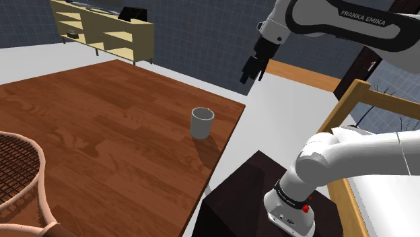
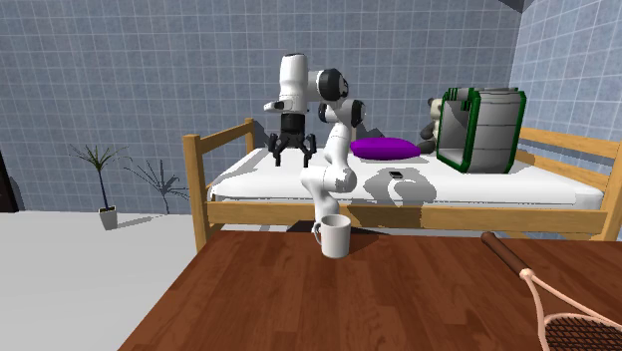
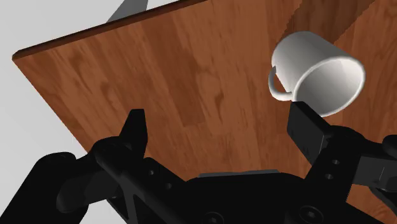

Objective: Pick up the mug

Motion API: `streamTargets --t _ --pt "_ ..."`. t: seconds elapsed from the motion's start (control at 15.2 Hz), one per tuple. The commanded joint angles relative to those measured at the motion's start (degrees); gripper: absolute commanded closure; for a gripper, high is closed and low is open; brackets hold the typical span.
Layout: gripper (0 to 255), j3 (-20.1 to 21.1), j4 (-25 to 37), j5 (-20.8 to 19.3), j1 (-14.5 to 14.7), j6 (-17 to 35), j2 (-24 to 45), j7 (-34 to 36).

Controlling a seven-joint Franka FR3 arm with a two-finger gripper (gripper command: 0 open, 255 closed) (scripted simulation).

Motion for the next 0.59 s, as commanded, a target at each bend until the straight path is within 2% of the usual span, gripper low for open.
streamTargets --t 0.0,0.53 --pt "0 0.0 0.0 0.0 0.0 0.0 0.0 0.0" --pt "0 11.43 -3.44 2.86 1.72 7.64 4.76 12.09"
